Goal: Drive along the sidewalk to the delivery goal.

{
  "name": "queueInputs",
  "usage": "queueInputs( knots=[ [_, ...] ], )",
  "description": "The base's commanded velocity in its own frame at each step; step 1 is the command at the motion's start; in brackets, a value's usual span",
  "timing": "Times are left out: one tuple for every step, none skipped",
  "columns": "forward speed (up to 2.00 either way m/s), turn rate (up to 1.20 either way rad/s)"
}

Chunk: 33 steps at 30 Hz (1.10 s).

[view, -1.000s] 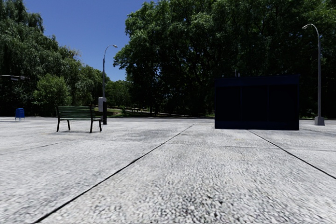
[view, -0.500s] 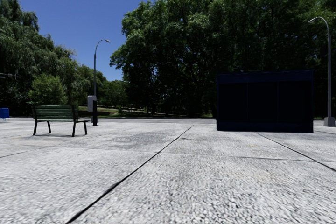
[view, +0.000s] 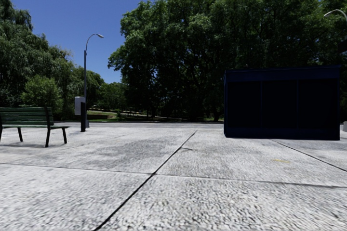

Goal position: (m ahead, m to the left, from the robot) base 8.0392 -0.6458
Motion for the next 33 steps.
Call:
queueInputs(
  knots=[
    [2.00,0.00],
    [2.00,0.00],
    [2.00,0.00],
    [2.00,0.00],
    [2.00,0.00],
    [2.00,0.00],
    [2.00,0.00],
    [2.00,0.00],
    [2.00,0.00],
    [2.00,0.00],
    [2.00,0.00],
    [2.00,0.00],
    [2.00,0.00],
    [2.00,0.00],
    [2.00,0.00],
    [2.00,0.00],
    [2.00,0.00],
    [2.00,0.00],
    [2.00,0.00],
    [2.00,0.00],
    [2.00,0.00],
    [2.00,0.00],
    [2.00,0.00],
    [2.00,0.00],
    [2.00,0.00],
    [2.00,0.00],
    [2.00,0.00],
    [2.00,0.00],
    [2.00,0.00],
    [2.00,0.00],
    [2.00,0.00],
    [2.00,0.00],
    [2.00,0.00]
  ],
)
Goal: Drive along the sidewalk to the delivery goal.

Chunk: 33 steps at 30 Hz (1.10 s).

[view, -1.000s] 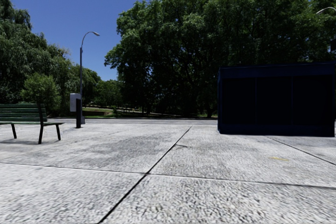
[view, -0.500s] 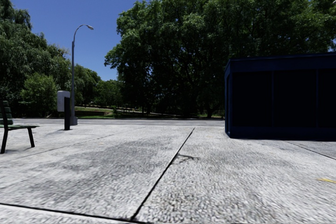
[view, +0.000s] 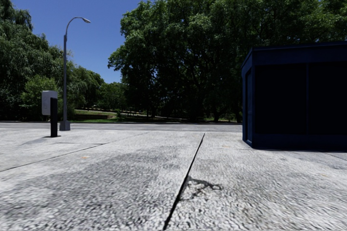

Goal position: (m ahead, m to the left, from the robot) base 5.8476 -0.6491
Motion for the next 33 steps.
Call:
queueInputs(
  knots=[
    [2.00,0.00],
    [2.00,0.00],
    [2.00,0.00],
    [2.00,0.00],
    [2.00,0.00],
    [2.00,0.00],
    [2.00,0.00],
    [2.00,0.00],
    [2.00,0.00],
    [2.00,0.00],
    [2.00,0.00],
    [2.00,0.00],
    [2.00,0.00],
    [2.00,0.00],
    [2.00,0.00],
    [2.00,0.00],
    [2.00,0.00],
    [2.00,0.00],
    [2.00,0.00],
    [2.00,0.00],
    [2.00,0.00],
    [2.00,0.00],
    [2.00,0.00],
    [2.00,0.00],
    [2.00,0.00],
    [2.00,0.00],
    [2.00,0.00],
    [2.00,0.00],
    [2.00,0.00],
    [2.00,0.00],
    [2.00,0.00],
    [2.00,0.00],
    [2.00,0.00]
  ],
)
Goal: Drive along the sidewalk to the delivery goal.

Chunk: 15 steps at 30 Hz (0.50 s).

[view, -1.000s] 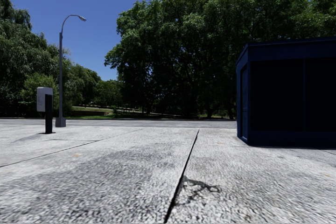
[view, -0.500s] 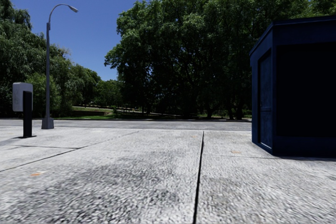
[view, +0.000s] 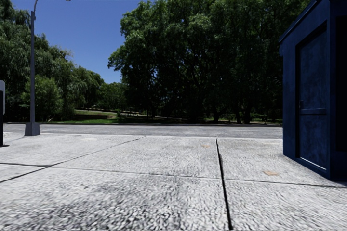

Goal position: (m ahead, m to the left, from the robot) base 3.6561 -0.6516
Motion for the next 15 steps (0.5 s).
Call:
queueInputs(
  knots=[
    [2.00,0.00],
    [2.00,0.00],
    [2.00,0.00],
    [2.00,0.00],
    [2.00,0.00],
    [2.00,-0.02],
    [2.00,-0.02],
    [2.00,-0.23],
    [2.00,-0.41],
    [2.00,-0.41],
    [2.00,-0.47],
    [2.00,-0.49],
    [2.00,-0.39],
    [2.00,-0.39],
    [2.00,-0.10]
  ],
)
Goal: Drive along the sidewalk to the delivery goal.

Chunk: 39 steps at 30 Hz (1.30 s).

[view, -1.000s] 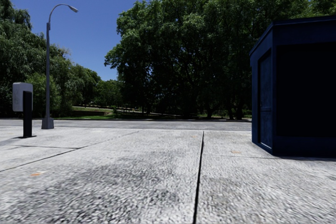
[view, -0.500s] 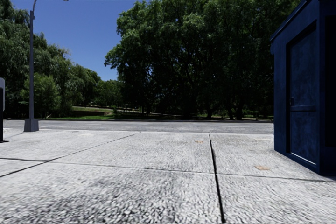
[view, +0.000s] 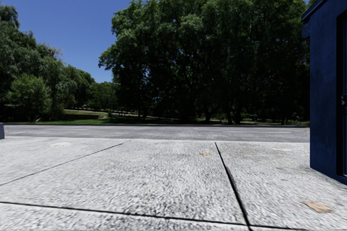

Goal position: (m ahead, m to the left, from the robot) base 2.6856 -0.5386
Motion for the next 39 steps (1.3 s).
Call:
queueInputs(
  knots=[
    [2.00,0.00],
    [2.00,0.00],
    [2.00,0.00],
    [2.00,0.00],
    [2.00,0.00],
    [2.00,0.00],
    [2.00,0.00],
    [2.00,0.00],
    [2.00,0.00],
    [2.00,0.00],
    [2.00,0.00],
    [2.00,0.00],
    [2.00,0.00],
    [2.00,0.00],
    [2.00,0.00],
    [2.00,0.00],
    [2.00,0.00],
    [2.00,0.00],
    [2.00,0.00],
    [1.95,0.00],
    [1.95,0.00],
    [1.85,0.00],
    [1.76,0.00],
    [1.69,0.00],
    [1.69,0.00],
    [1.57,0.00],
    [1.50,0.00],
    [1.50,0.00],
    [1.48,0.00],
    [1.40,0.00],
    [1.32,0.00],
    [1.32,0.00],
    [1.18,0.00],
    [1.09,0.00],
    [1.05,0.00],
    [1.05,0.00],
    [0.98,0.00],
    [0.94,-0.02],
    [0.91,-0.06]
  ],
)
